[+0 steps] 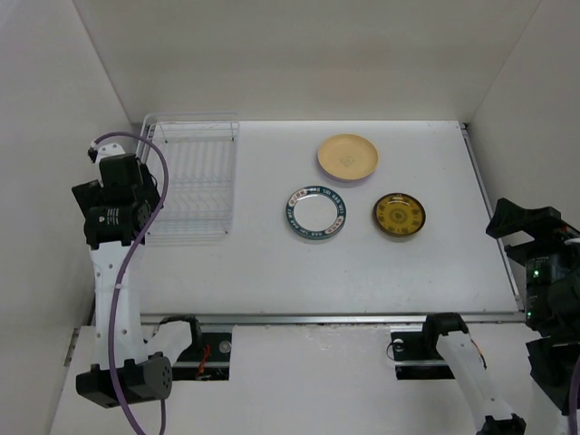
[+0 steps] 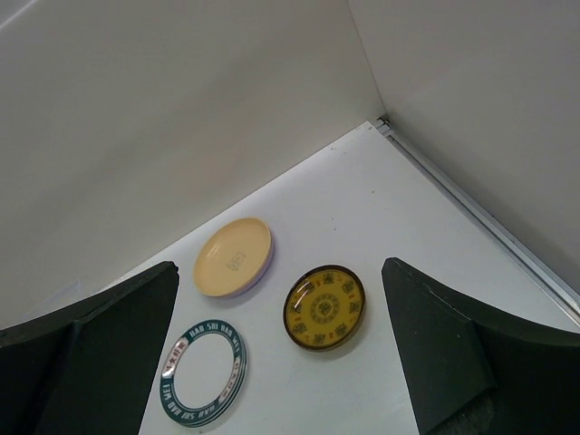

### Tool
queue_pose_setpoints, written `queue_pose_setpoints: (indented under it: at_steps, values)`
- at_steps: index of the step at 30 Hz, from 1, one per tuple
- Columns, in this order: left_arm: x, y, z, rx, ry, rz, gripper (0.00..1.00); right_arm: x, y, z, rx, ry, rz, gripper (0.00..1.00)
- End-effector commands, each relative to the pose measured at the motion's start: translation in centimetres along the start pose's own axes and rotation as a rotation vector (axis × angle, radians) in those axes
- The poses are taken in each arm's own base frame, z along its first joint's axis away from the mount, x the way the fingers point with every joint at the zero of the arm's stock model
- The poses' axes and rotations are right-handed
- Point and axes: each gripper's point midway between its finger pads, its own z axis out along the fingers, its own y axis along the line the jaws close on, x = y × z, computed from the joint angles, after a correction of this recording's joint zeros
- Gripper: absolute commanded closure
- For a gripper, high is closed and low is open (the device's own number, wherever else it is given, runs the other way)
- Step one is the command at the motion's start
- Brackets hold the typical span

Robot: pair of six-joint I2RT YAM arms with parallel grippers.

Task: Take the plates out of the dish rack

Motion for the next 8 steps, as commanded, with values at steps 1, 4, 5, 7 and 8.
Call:
queue_pose_setpoints:
  at_steps: [1,4,5,7,8]
  values:
    - [-0.7,-0.6,-0.5,0.047,-0.038,-0.046,0.00,0.8,-0.4,-1.1,-0.016,0.034,-0.032,0.00]
    - [-0.7,-1.0,-0.8,0.076,-0.043,-0.060,0.00,0.4,-0.6,-2.2,-0.030,0.029,-0.037,0.00]
    - [-0.5,-1.0,-1.2,0.089,-0.043,-0.060,0.00,0.3,-0.8,-2.5,-0.034,0.020,-0.043,0.00]
    - [-0.3,-1.1,-1.3,0.100,-0.043,-0.061,0.00,0.4,-0.6,-3.3,-0.072,0.023,-0.050,0.00]
    - [-0.3,-1.1,-1.3,0.100,-0.043,-0.061,0.00,0.5,-0.4,-3.3,-0.084,0.028,-0.061,0.00]
